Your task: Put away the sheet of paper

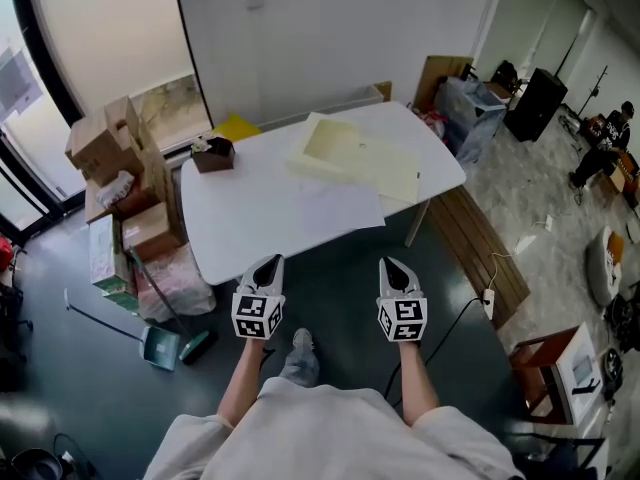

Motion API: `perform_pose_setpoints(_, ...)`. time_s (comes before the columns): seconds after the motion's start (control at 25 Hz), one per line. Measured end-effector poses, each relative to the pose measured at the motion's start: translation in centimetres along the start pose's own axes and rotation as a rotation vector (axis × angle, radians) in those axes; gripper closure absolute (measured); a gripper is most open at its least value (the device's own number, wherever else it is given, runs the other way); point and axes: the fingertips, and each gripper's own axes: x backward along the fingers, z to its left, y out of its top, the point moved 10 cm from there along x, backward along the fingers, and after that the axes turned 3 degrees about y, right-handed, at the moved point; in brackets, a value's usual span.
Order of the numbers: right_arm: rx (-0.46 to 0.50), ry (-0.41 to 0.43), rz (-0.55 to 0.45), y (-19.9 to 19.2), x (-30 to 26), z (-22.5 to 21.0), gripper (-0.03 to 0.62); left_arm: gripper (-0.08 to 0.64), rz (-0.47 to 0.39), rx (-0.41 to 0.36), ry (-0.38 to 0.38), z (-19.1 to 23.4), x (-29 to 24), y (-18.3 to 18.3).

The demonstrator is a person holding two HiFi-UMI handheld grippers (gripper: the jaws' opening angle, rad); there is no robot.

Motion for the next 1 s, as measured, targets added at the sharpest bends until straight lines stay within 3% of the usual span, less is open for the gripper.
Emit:
perform_pose_setpoints(0.52, 0.010, -0.028, -0.013, 4.9, -14.7, -2.4, 0.591, 0.554, -0.035, 0.004, -0.023, 9.7, -12.1, 5.3)
perform_pose_setpoints(1.0, 0.022, -0.033, -0.007, 6.4, -22.3, -3.3, 0.591, 0.554, -0.022, 0.009, -0.045, 14.1, -18.1, 5.9)
